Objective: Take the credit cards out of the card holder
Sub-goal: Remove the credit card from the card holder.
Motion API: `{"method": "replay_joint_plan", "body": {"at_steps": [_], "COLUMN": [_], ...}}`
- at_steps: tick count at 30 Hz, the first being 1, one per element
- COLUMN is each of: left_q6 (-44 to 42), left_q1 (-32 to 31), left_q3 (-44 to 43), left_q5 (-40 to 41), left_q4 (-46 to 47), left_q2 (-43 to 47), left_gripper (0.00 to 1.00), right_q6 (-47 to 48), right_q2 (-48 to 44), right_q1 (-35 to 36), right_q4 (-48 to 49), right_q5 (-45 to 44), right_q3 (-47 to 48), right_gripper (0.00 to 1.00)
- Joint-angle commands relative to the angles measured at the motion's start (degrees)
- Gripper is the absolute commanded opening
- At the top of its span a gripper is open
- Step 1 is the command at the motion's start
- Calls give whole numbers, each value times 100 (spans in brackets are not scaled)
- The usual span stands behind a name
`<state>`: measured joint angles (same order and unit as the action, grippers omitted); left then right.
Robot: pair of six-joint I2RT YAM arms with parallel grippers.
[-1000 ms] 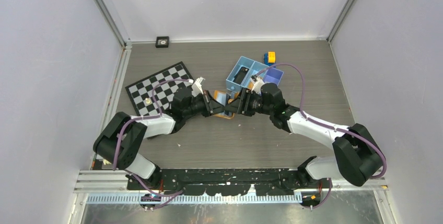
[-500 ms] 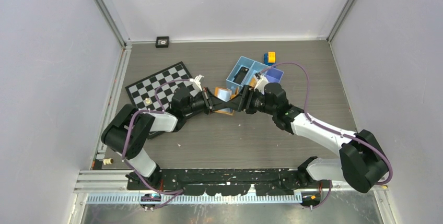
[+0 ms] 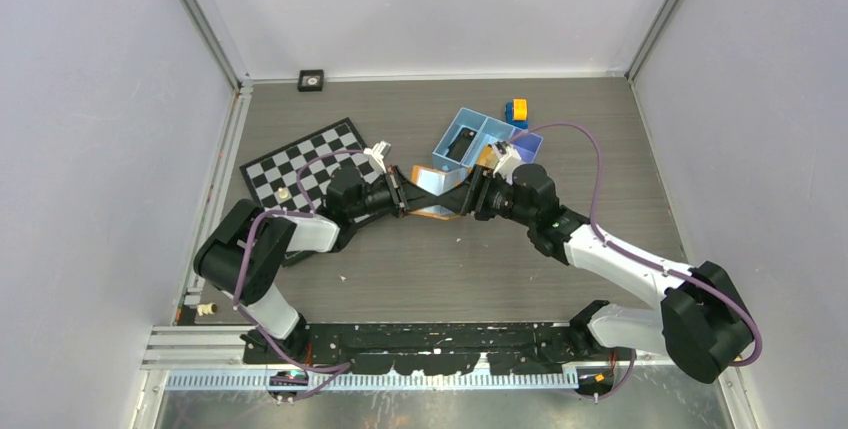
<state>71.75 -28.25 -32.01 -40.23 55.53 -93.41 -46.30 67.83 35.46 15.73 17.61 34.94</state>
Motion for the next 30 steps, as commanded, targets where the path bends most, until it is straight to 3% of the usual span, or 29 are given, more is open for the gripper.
{"method": "replay_joint_plan", "body": {"at_steps": [1,9,25,30], "left_q6": [-97,-551,-694,-689], "left_q1": [47,100,102,101], "left_q3": [-10,49,59,52], "left_q5": [-76,212,333,332], "left_q4": [318,-477,-724,-740], "left_q2": [124,586,697,677], "left_gripper": [0,0,0,0], "right_q6": [84,48,-67,-80], "right_q2": [-243,-577,-647,-637], "right_q1": [27,-51,-189,-189], "right_q4": [386,334,505,519], "right_q5": [-69,-360,-251,-228], "right_q3": [-28,-190,-293,-295], "right_gripper": [62,46,37,23]}}
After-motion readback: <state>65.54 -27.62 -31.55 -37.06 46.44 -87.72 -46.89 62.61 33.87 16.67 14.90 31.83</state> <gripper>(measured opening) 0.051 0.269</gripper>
